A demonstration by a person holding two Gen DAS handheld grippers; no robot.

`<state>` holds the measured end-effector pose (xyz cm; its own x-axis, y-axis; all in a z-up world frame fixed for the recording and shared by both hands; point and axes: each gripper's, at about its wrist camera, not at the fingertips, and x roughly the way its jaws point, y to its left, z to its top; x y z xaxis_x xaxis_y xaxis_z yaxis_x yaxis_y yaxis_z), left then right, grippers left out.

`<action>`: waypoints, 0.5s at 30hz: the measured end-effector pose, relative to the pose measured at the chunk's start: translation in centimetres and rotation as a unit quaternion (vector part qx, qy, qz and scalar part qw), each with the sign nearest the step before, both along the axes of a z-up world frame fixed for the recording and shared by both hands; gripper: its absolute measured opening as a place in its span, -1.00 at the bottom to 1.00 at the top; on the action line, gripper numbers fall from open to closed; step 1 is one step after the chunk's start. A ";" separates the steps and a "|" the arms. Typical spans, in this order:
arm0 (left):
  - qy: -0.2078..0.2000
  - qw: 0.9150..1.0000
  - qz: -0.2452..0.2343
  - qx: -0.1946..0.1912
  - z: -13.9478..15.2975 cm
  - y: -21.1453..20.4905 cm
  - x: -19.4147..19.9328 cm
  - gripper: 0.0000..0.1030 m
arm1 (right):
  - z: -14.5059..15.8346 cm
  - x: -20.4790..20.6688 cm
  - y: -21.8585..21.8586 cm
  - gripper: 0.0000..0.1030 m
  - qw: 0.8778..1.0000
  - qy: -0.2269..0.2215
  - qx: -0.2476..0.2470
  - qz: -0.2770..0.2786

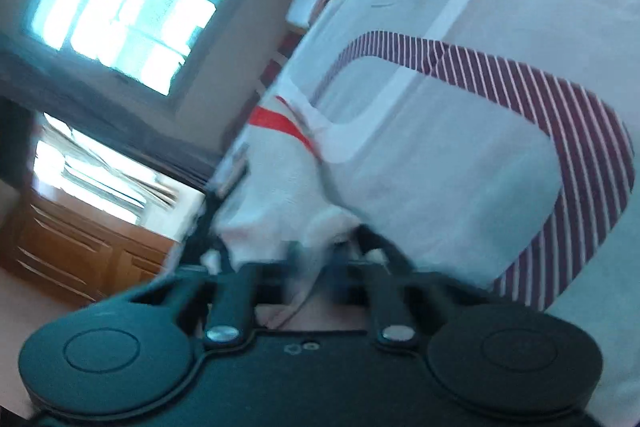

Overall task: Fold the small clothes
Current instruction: 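Fold the sleeves across the sweater body with both grippers and release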

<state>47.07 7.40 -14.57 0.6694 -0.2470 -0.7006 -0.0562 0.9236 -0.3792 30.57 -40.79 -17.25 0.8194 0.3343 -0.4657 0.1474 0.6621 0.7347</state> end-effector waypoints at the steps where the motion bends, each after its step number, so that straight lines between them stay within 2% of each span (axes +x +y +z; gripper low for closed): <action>1: 0.006 1.000 -0.001 0.013 -0.7 -0.4 0.0 -0.88 | 0.3 -0.3 0.5 -0.80 0.999 -0.001 -0.033 0.005; 3: -0.006 0.999 -0.007 0.040 -0.3 -0.9 -0.2 -0.83 | -0.3 -0.1 1.2 -0.88 0.998 0.010 -0.065 0.015; 4: -0.009 0.998 -0.006 0.061 0.2 -1.2 -0.5 -0.62 | 0.0 0.0 1.1 -0.85 0.997 0.013 -0.071 0.024; 5: -0.012 0.997 0.006 0.081 0.7 -1.2 -1.0 -0.41 | 0.6 0.1 0.9 -0.78 0.996 0.016 -0.075 0.034; 6: -0.021 0.994 0.023 0.106 1.3 -1.0 -1.7 0.16 | 1.3 -0.1 0.7 -0.59 0.996 0.012 -0.082 0.045; 7: -0.046 0.989 0.038 0.135 2.1 -0.7 -2.8 0.35 | 2.5 -0.9 0.2 -0.38 0.993 -0.003 -0.101 0.054; 8: -0.069 0.987 0.036 0.143 2.7 -0.5 -3.4 0.35 | 3.4 -1.4 -0.3 -0.23 0.991 -0.020 -0.120 0.058; 9: -0.073 0.987 0.027 0.144 3.0 -0.4 -3.3 0.35 | 4.6 -1.9 -0.8 0.18 0.987 -0.046 -0.143 0.064; 10: -0.068 0.987 0.024 0.144 3.1 -0.5 -2.7 0.32 | 5.5 -1.7 -1.4 0.33 0.981 -0.075 -0.166 0.068; 11: -0.068 0.987 0.016 0.142 3.1 -0.8 -1.9 0.28 | 6.0 -0.9 -1.6 0.29 0.977 -0.085 -0.180 0.072; 13: -0.061 0.984 0.012 0.166 2.6 -1.9 -0.2 0.21 | 5.9 2.6 -1.7 0.01 0.975 -0.083 -0.183 0.094; 15: -0.033 0.984 0.025 0.174 1.6 -2.1 1.5 0.20 | 5.3 6.1 -1.0 -0.18 0.972 -0.076 -0.193 0.113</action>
<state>48.56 5.31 -12.95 0.7216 0.0343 -0.6915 -0.0906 0.9949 -0.0452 36.65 -41.81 -11.94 0.8144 0.3390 -0.4711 -0.1253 0.8952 0.4276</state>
